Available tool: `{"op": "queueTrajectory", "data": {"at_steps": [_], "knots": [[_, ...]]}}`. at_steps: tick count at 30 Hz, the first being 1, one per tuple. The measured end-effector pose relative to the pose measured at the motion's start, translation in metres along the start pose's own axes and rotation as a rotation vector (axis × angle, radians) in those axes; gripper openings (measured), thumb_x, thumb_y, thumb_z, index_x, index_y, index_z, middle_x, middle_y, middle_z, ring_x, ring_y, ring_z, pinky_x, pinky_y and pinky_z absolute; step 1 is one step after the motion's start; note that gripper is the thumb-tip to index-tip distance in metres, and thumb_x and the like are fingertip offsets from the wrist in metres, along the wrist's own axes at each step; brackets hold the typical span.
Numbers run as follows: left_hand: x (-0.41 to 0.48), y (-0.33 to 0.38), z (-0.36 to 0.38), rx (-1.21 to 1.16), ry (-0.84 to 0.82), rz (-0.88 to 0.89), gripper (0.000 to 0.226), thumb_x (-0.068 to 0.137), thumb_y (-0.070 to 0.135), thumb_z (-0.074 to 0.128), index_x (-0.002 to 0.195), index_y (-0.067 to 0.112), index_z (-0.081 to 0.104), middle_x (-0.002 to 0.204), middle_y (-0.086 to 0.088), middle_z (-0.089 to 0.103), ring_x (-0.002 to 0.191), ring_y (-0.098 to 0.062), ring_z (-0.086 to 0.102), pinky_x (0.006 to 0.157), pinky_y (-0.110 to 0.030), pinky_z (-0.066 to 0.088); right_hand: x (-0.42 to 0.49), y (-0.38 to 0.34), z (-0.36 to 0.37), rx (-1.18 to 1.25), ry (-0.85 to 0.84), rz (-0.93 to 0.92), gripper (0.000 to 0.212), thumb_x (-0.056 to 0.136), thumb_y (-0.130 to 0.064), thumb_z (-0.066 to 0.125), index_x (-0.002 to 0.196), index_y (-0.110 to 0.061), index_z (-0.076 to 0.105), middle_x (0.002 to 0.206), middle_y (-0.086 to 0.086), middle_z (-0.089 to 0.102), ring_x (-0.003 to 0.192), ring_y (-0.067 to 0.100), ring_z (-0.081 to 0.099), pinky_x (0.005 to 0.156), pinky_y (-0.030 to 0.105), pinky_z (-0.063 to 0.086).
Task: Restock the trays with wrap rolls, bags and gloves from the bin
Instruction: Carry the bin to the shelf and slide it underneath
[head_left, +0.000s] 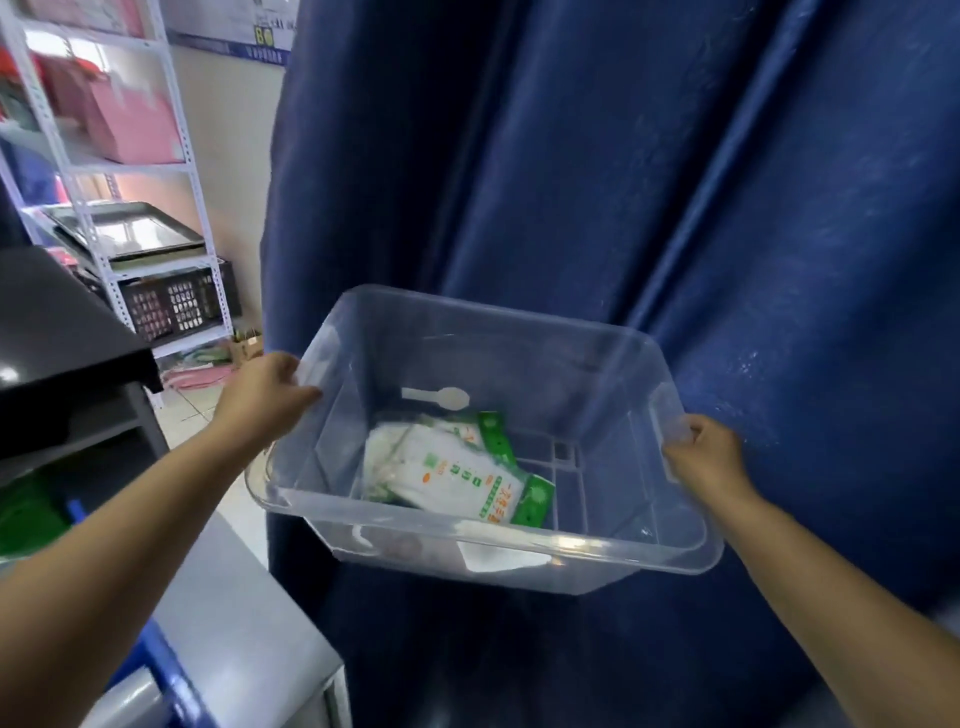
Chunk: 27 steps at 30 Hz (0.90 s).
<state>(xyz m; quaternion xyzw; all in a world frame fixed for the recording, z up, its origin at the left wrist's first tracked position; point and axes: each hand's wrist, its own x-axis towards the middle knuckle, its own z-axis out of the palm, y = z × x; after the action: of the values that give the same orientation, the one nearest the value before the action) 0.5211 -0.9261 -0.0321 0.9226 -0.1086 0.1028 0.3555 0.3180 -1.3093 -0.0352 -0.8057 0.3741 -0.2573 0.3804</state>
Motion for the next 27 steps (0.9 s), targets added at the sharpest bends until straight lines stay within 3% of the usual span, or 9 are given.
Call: {"op": "queueTrajectory", "data": {"at_steps": [5, 9, 11, 16, 20, 23, 27], "knots": [[0.061, -0.012, 0.018, -0.010, -0.006, -0.009, 0.015, 0.077, 0.022, 0.064, 0.085, 0.009, 0.061, 0.076, -0.013, 0.065, 0.074, -0.035, 0.059, 0.061, -0.037, 0.042, 0.046, -0.022, 0.047, -0.014, 0.033, 0.009, 0.008, 0.078, 0.000, 0.054, 0.073, -0.002, 0.060, 0.063, 0.009, 0.056, 0.055, 0.023, 0.052, 0.054, 0.031, 0.045], [0.099, -0.024, 0.029, 0.013, -0.022, -0.038, 0.009, 0.076, 0.020, 0.063, 0.081, 0.012, 0.061, 0.074, -0.013, 0.064, 0.078, -0.037, 0.061, 0.060, -0.033, 0.037, 0.075, -0.034, 0.081, -0.020, 0.027, -0.004, 0.008, 0.077, 0.003, 0.055, 0.076, -0.003, 0.060, 0.065, 0.011, 0.056, 0.058, 0.024, 0.053, 0.056, 0.032, 0.044], [0.113, -0.031, 0.036, 0.057, -0.032, -0.036, 0.005, 0.076, 0.018, 0.061, 0.074, 0.014, 0.058, 0.069, -0.013, 0.061, 0.074, -0.039, 0.061, 0.058, -0.032, 0.036, 0.089, -0.037, 0.098, -0.037, 0.013, -0.005, 0.008, 0.078, 0.004, 0.054, 0.075, -0.002, 0.058, 0.066, 0.013, 0.054, 0.058, 0.025, 0.052, 0.055, 0.030, 0.042], [0.137, -0.049, 0.055, 0.143, -0.022, -0.085, 0.016, 0.080, 0.023, 0.062, 0.078, 0.008, 0.058, 0.075, -0.016, 0.064, 0.067, -0.035, 0.058, 0.054, -0.032, 0.039, 0.122, -0.040, 0.133, -0.075, -0.062, -0.046, 0.023, 0.079, 0.000, 0.055, 0.061, -0.014, 0.053, 0.060, 0.011, 0.056, 0.057, 0.027, 0.054, 0.054, 0.034, 0.045], [0.144, -0.058, 0.067, 0.177, -0.018, -0.154, 0.021, 0.082, 0.023, 0.058, 0.067, 0.012, 0.050, 0.067, -0.013, 0.059, 0.054, -0.027, 0.050, 0.046, -0.028, 0.029, 0.145, -0.045, 0.160, -0.065, -0.132, -0.054, 0.014, 0.076, 0.004, 0.052, 0.075, -0.008, 0.060, 0.073, 0.017, 0.060, 0.071, 0.038, 0.061, 0.066, 0.048, 0.054], [0.151, -0.065, 0.073, 0.229, -0.005, -0.189, 0.016, 0.084, 0.023, 0.056, 0.081, 0.008, 0.060, 0.070, -0.014, 0.063, 0.061, -0.031, 0.054, 0.051, -0.029, 0.032, 0.160, -0.046, 0.180, -0.043, -0.179, -0.049, 0.014, 0.077, 0.001, 0.054, 0.084, -0.006, 0.063, 0.078, 0.018, 0.063, 0.075, 0.039, 0.064, 0.066, 0.045, 0.054], [0.162, -0.075, 0.081, 0.352, 0.012, -0.233, 0.019, 0.083, 0.021, 0.056, 0.090, 0.004, 0.062, 0.083, -0.021, 0.065, 0.069, -0.033, 0.054, 0.059, -0.034, 0.041, 0.172, -0.048, 0.206, -0.008, -0.226, -0.079, 0.010, 0.074, 0.003, 0.051, 0.079, 0.003, 0.060, 0.082, 0.025, 0.064, 0.073, 0.039, 0.063, 0.059, 0.043, 0.052]]}}
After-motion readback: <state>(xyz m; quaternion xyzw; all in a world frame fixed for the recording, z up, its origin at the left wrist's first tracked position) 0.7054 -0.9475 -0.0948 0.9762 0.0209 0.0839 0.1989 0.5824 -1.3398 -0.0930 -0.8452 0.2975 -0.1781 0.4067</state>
